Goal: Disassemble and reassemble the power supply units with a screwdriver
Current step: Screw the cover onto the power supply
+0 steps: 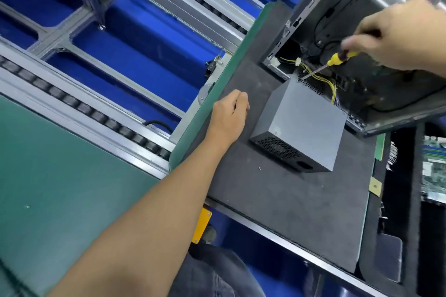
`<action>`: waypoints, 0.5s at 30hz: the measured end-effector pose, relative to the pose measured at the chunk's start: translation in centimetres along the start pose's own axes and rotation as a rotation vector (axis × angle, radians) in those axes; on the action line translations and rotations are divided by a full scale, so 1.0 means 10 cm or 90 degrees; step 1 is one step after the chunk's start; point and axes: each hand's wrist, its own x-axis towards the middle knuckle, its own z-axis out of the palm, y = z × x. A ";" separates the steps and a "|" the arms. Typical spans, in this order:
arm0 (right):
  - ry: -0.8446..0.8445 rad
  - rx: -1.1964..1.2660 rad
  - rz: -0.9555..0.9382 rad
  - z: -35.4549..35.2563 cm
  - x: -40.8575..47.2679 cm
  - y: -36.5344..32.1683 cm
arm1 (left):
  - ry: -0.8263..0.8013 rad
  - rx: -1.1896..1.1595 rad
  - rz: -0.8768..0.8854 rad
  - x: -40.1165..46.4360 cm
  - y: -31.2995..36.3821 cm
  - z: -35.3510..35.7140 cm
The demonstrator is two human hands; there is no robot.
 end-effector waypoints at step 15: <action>0.002 0.028 0.002 0.08 -0.17 -0.09 | -0.015 0.051 -0.043 0.07 0.01 0.01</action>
